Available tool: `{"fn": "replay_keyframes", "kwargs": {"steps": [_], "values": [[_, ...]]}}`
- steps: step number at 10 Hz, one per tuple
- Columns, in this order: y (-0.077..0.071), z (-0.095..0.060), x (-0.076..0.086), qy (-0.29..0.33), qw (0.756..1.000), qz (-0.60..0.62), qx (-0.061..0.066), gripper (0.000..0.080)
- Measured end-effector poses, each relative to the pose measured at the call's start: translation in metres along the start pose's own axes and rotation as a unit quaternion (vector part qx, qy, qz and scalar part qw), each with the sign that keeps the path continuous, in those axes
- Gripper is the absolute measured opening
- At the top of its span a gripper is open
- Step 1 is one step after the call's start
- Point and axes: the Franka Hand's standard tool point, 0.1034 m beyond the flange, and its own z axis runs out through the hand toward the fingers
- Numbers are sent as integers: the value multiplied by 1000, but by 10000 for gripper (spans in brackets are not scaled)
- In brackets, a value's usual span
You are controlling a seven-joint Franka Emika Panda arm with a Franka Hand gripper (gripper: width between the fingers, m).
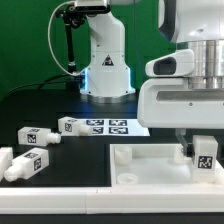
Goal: Assemble one leg
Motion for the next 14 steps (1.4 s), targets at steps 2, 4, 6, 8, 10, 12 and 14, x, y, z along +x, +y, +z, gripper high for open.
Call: {"fn": "replay_keyframes", "kwargs": {"steps": [2,4,6,8,10,12,14], "values": [[2,-1,1,1,990,142,-2,285],[4,0,1,-8,957,290,8,285],[4,0,0,-20,910,415,17,285],[2,1,-1,-24,866,500,18,285],[2,1,-1,-24,867,498,18,344],[4,1,0,-21,888,459,18,505],[6,1,2,-19,966,257,22,616]]}}
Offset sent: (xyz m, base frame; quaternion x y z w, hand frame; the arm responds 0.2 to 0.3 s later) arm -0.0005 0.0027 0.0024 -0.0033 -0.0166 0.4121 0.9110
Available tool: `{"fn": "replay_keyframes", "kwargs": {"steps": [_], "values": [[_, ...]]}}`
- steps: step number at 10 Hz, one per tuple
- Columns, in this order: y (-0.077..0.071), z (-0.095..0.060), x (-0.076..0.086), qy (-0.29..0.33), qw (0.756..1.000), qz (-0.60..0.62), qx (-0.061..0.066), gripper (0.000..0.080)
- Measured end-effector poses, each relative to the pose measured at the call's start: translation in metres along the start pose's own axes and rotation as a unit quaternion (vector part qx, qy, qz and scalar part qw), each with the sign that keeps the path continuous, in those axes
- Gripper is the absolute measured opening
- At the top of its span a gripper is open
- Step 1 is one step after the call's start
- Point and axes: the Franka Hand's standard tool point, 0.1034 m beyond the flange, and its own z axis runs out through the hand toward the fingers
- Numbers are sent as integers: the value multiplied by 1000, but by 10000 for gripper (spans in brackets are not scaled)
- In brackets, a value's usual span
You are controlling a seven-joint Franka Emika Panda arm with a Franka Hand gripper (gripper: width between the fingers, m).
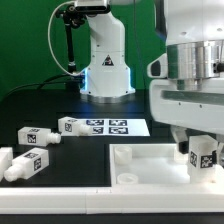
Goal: Assemble one leg
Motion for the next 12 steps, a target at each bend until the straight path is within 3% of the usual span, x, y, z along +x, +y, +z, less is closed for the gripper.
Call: {"fn": "replay_keyframes", "kwargs": {"steps": [1,2,4,5,7,8,10,12], "values": [[-1,0,-5,-2,999,-53,2,644],[-3,-3,-9,22,998,-59,17,644],[0,-3,-9,24,993,-116,14,649],[-1,-3,-9,28,985,-173,10,649],[-5,-8,-4,33,924,-382,-10,649],[-6,-8,0,29,906,-422,-16,649],[-6,-8,-1,31,917,-397,-15,622],[-6,-8,0,31,929,-369,-14,281]]}}
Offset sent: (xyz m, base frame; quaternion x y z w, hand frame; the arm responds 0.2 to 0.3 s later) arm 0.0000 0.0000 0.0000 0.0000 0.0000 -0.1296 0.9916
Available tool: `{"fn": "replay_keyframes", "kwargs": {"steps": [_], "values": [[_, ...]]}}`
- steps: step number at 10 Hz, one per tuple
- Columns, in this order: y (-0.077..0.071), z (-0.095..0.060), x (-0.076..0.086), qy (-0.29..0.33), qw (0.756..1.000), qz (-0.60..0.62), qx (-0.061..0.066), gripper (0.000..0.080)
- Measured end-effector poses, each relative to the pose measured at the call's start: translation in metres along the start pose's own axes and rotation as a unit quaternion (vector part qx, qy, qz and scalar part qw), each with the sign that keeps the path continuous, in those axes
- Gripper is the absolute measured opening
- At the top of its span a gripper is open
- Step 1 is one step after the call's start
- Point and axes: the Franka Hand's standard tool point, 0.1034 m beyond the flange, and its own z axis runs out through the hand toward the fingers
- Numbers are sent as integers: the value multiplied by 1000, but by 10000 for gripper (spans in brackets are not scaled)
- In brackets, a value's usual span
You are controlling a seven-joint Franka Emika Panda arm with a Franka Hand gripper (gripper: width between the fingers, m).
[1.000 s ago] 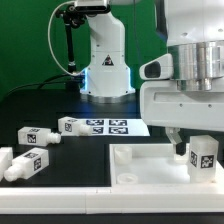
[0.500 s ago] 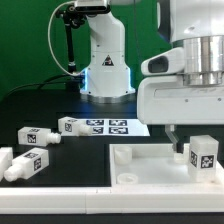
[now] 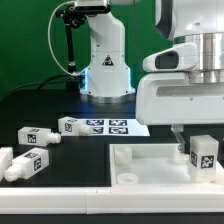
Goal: Assemble one leg
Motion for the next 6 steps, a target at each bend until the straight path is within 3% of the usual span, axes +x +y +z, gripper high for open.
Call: {"fn": "replay_keyframes", "kwargs": {"steps": [4,5,6], "values": [[6,0,1,-1,987,163,-6,285],[12,-1,-1,-5,972,235,-18,285],[21,-2,-4,-14,952,304,-40,285]]}}
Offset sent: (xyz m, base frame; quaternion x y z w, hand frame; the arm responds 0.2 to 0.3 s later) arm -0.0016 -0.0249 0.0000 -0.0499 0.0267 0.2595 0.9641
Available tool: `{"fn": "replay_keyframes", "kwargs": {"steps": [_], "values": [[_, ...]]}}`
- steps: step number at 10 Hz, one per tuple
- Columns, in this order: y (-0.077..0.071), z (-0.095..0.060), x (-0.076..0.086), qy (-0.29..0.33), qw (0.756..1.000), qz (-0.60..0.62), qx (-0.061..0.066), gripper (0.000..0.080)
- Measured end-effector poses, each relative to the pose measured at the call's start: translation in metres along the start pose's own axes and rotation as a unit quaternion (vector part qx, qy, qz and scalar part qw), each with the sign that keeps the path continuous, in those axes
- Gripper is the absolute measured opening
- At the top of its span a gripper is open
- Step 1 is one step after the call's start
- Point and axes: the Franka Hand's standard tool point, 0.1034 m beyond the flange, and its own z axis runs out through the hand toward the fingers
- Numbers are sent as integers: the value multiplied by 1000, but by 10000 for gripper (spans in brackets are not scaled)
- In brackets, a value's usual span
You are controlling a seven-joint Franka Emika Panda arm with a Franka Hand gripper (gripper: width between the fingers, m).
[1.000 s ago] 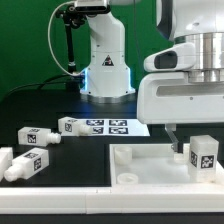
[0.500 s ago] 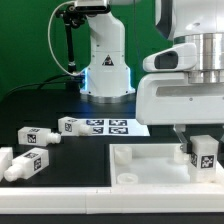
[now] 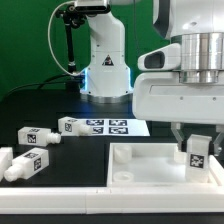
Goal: Assemble one leg
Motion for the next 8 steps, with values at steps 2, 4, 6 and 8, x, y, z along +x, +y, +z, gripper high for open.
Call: {"fn": "replay_keyframes", "kwargs": {"steps": [2,4,6,8], "values": [[13,-1,8,2,993,111,-28,298],[19,-1,12,21,990,132,-40,305],[22,-2,9,34,987,146,-51,308],[23,-1,11,35,988,142,-52,308]]}}
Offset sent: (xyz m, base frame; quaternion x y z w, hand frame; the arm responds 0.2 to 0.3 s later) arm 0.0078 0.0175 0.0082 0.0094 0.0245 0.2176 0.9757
